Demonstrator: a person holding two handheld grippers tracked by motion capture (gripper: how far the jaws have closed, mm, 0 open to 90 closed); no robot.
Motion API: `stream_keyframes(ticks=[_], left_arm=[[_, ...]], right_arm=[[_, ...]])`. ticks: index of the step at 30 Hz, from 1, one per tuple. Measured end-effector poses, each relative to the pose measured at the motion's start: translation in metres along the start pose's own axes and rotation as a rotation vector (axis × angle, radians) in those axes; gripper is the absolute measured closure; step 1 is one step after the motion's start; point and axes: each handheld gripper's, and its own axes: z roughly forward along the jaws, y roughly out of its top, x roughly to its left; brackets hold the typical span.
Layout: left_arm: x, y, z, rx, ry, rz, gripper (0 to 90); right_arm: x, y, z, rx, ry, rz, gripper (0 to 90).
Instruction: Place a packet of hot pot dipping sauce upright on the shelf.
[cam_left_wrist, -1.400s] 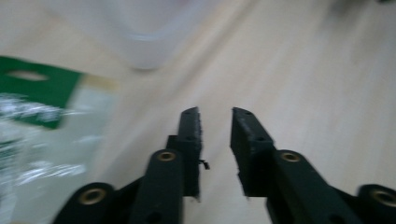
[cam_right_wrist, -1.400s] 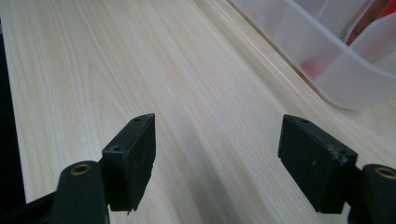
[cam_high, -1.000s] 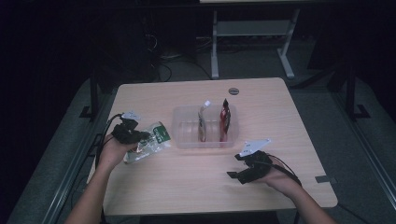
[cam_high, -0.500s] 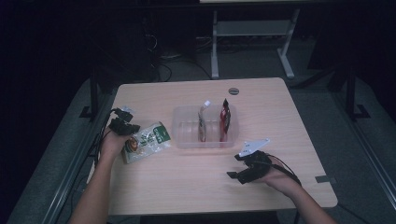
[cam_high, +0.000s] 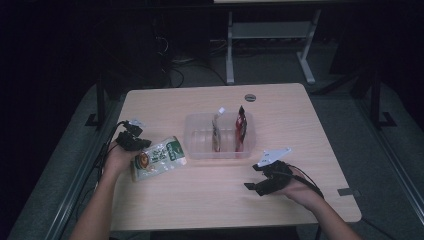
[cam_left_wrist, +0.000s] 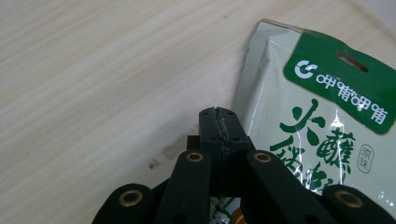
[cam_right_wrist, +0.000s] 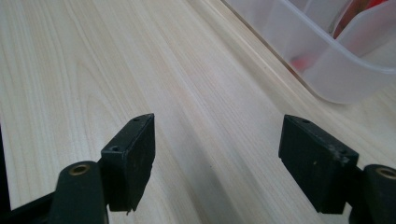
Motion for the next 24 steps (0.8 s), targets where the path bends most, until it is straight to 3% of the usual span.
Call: stream_keyframes(ticks=[1,9,11,17,20,24], left_arm=[[-0.004,-0.002,-0.002,0.009,-0.024,0.003,89.9],[-0.026,-0.021,-0.014,0.049,-0.064,0.041,89.8],[-0.032,-0.027,-0.016,0.034,-0.093,0.030,89.8],[-0.057,-0.036,-0.023,0.040,-0.142,0.054,89.8],[-0.073,-0.037,-0.025,0.040,-0.180,0.085,89.8],[-0.086,-0.034,-0.028,0.030,-0.191,0.122,89.8]], right_arm=[[0.000,0.000,0.000,-0.001,-0.001,-0.002,27.0],[0.000,0.000,0.000,0.001,-0.002,0.000,27.0],[0.000,0.000,0.001,0.003,-0.001,0.000,27.0],[0.000,0.000,0.003,0.021,0.006,0.007,26.6],[0.000,0.000,0.003,0.024,0.009,0.012,26.6],[0.000,-0.001,0.003,0.022,0.010,0.005,26.6]])
